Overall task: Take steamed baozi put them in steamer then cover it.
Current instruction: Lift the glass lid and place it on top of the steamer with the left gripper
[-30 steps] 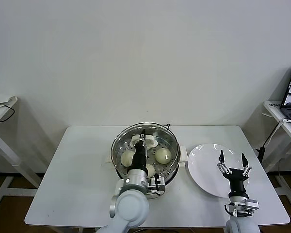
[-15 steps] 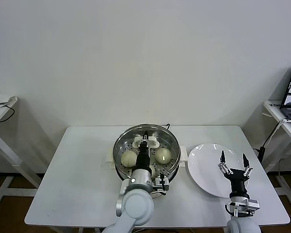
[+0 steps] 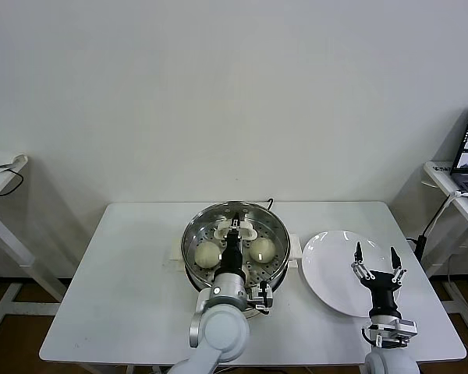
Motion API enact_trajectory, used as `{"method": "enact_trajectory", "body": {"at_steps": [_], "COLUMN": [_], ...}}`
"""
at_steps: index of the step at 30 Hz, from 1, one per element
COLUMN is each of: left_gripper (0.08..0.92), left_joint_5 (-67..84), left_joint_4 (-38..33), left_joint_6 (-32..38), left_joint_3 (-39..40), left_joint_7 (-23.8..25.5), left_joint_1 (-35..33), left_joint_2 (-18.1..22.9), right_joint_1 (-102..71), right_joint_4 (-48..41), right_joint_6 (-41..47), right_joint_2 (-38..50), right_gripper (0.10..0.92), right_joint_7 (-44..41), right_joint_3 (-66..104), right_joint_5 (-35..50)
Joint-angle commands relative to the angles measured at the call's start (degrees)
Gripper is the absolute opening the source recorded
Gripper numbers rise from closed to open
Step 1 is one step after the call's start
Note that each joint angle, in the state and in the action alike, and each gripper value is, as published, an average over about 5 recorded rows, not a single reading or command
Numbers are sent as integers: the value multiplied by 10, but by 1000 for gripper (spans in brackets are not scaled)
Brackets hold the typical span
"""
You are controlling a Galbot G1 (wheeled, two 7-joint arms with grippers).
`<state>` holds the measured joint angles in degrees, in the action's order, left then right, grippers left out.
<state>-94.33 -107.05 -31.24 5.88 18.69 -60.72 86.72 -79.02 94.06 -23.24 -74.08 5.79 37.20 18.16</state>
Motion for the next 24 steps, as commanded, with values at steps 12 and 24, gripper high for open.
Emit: {"method": "enact_trajectory", "body": {"at_steps": [12, 24], "left_gripper": [194, 230], "left_joint_5": [-28, -32], "left_joint_4": [14, 15], "left_joint_6": [11, 9], "left_joint_3": [-2, -1], "left_joint_7": [-12, -11], "left_joint_1": [-6, -10], "left_joint_2": [4, 8], "right_joint_1": [1, 1], "right_joint_4": [-3, -2], "right_joint_6": [-2, -2], "right_joint_2": [-1, -1], "right_gripper": [823, 823], "right_joint_7": [-1, -1], "right_joint_3": [2, 3], "right_joint_5": [1, 1]}}
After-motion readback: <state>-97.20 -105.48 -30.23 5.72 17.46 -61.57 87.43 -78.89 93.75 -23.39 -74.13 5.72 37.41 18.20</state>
